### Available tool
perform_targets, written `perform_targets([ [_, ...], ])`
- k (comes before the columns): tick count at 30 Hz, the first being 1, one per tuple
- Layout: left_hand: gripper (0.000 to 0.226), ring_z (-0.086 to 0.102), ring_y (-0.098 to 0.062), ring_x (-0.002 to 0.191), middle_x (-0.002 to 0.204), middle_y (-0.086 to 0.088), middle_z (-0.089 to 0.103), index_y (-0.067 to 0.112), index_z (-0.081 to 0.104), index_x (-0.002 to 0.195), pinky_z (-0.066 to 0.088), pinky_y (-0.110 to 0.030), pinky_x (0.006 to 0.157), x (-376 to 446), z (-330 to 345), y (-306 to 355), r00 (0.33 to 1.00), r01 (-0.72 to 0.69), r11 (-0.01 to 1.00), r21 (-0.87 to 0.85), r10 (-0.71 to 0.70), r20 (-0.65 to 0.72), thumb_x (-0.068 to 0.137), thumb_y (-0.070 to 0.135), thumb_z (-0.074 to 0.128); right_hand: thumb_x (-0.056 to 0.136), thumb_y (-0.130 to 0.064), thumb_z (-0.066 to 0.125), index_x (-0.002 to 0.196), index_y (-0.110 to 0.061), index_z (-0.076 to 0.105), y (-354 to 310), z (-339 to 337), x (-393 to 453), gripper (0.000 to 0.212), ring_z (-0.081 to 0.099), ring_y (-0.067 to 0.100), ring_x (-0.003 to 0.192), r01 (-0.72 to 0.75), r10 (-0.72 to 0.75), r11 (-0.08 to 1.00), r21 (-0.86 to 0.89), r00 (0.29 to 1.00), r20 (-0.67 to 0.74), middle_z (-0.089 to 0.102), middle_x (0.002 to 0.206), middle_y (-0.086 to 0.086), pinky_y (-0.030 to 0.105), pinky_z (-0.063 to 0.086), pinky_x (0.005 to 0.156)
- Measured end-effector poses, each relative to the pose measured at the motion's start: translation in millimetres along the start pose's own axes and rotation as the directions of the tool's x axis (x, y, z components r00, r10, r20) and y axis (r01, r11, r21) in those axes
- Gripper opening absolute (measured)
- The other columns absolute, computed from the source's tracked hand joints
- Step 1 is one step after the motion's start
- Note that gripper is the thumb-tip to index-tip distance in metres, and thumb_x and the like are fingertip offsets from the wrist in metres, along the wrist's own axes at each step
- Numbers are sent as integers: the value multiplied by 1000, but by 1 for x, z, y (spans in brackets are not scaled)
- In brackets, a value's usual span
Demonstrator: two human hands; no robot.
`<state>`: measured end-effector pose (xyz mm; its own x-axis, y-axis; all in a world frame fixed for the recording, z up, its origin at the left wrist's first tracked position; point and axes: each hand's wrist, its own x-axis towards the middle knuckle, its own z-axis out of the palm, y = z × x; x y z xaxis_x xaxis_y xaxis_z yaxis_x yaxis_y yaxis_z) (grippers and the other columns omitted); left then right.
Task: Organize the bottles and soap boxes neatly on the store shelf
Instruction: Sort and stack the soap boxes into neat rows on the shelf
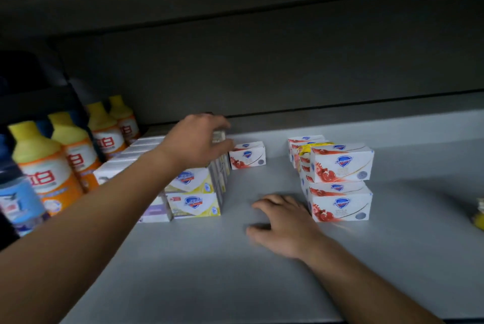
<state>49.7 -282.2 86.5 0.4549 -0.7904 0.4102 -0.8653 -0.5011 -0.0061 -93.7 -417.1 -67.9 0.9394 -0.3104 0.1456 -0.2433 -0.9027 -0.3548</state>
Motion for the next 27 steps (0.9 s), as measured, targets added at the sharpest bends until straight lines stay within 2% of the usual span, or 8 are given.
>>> perform_targets([
  [4, 57, 59, -26, 116, 131, -3, 62, 19, 60, 131, 47, -33, 94, -51, 13, -20, 992, 116, 992, -58, -118, -33, 84, 51, 65, 83, -61, 55, 136, -35, 49, 1, -6, 5, 60, 34, 16, 137, -20, 20, 1000, -9, 1000, 24, 42, 146, -12, 28, 27, 111],
  [9, 60, 50, -25, 130, 140, -1, 56, 22, 55, 137, 34, -40, 110, -67, 52, -27, 988, 119, 992, 38, -114, -106, 85, 49, 63, 86, -49, 58, 139, -24, 48, -6, -12, 28, 60, 42, 24, 131, -41, 39, 997, -69, 999, -30, 47, 141, 1, 29, 33, 107],
  [13, 55, 57, -28, 121, 128, -1, 64, 21, 63, 127, 36, -45, 103, -68, 72, -27, 955, 139, 990, 37, -124, -270, 81, 52, 59, 86, -36, 59, 143, -23, 43, -8, -19, 67, 61, 39, 27, 131, -66, 53, 995, -78, 985, -161, 43, 142, 3, 34, 33, 106],
  [17, 54, 61, -29, 112, 122, -1, 67, 20, 67, 120, 39, -47, 97, -68, 83, -29, 913, 122, 992, 27, -102, -396, 77, 52, 59, 88, -36, 59, 148, -23, 34, -3, -17, 111, 67, 29, 28, 138, -54, 15, 982, -180, 978, -210, 36, 149, 3, 38, 29, 113],
  [21, 56, 59, -29, 114, 125, 0, 66, 22, 67, 121, 37, -47, 98, -67, 86, -33, 907, 110, 994, 22, -91, -412, 78, 55, 53, 88, -43, 57, 151, -27, 27, 8, -9, 139, 72, 18, 28, 145, -41, -10, 957, -288, 985, -174, 25, 157, 3, 40, 22, 118],
  [27, 54, 57, -31, 117, 126, -2, 66, 21, 67, 122, 34, -47, 99, -65, 83, -32, 907, 111, 994, -21, -110, -407, 76, 50, 64, 84, -47, 58, 149, -32, 27, 15, -1, 152, 73, 19, 28, 140, -53, -17, 951, -306, 975, -224, 29, 152, 1, 42, 27, 112],
])
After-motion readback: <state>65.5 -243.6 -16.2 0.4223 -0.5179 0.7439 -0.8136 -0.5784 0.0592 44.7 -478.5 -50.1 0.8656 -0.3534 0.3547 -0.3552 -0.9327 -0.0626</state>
